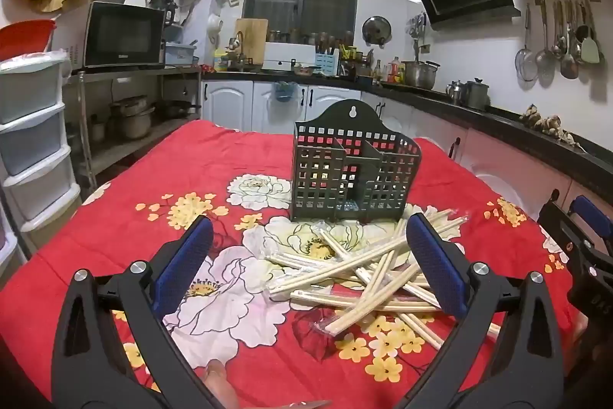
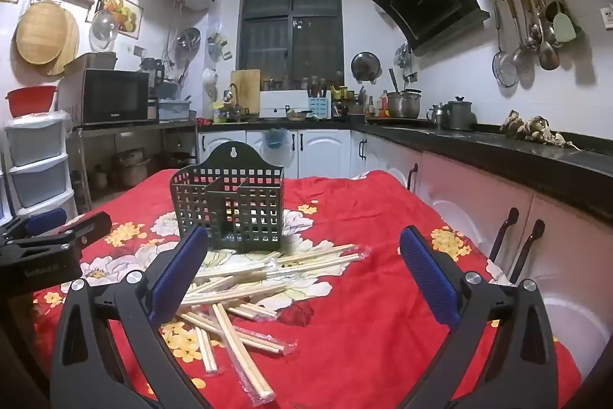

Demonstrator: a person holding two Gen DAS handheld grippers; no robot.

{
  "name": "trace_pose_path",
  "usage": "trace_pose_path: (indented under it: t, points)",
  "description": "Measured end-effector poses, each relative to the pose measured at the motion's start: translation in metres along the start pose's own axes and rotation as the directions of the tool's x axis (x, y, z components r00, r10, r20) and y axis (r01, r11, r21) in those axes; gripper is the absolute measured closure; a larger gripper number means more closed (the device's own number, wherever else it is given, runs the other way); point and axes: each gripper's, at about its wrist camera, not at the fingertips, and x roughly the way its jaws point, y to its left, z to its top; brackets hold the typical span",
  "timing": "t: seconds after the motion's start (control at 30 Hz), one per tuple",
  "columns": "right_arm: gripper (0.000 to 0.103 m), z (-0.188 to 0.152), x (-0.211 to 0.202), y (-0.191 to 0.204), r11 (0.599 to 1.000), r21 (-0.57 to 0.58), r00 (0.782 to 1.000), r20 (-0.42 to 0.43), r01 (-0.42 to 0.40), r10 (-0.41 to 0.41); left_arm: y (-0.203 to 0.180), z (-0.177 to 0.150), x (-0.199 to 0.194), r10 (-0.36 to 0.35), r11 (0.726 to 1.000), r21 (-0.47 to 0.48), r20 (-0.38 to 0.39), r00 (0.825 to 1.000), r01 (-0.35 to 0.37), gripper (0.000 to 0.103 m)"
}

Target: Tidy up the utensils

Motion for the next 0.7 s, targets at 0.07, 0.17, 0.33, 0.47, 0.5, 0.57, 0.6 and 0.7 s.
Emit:
trace_pose_path:
  t: [0.07,0.17,0.33,0.47,0.5,0.57,0.6,0.7]
  points:
    - [0.006,0.0000,0.0000,-0.0001,1.000,-0.001,1.000,0.001,-0.002,0.002,0.0003,-0.0001,-0.0002,0.000,1.000,-0.003,0.003,1.000,0.000,0.010]
    - [0.006,0.0003,0.0005,-0.0006,1.000,-0.002,1.000,-0.003,-0.002,0.002,0.0003,0.0002,-0.0001,0.002,1.000,-0.002,0.001,1.000,-0.002,0.010]
    - [0.006,0.0000,0.0000,0.0002,1.000,-0.008,1.000,0.000,-0.002,0.002,-0.0017,0.0030,-0.0018,0.001,1.000,-0.001,0.002,1.000,-0.001,0.010]
    - [0.006,0.0000,-0.0006,-0.0036,1.000,-0.005,1.000,0.003,0.005,-0.005,-0.0017,0.0028,-0.0014,0.000,1.000,0.001,0.004,1.000,0.000,0.010]
    - [0.006,0.0002,-0.0007,-0.0050,1.000,-0.003,1.000,0.004,0.006,-0.006,-0.0016,0.0029,-0.0016,0.001,1.000,0.001,0.004,1.000,-0.001,0.010]
    - [0.006,0.0026,-0.0007,-0.0026,1.000,-0.002,1.000,0.000,0.001,-0.001,-0.0015,0.0038,-0.0014,0.001,1.000,-0.001,0.002,1.000,-0.001,0.010]
    - [0.006,0.0015,-0.0010,-0.0013,1.000,-0.007,1.000,0.002,0.004,-0.004,-0.0020,0.0027,0.0001,0.003,1.000,-0.001,0.004,1.000,-0.003,0.010]
    - [0.006,0.0037,-0.0026,-0.0020,1.000,-0.007,1.000,0.000,0.002,-0.002,-0.0017,0.0032,0.0005,0.001,1.000,-0.001,0.004,1.000,-0.001,0.010]
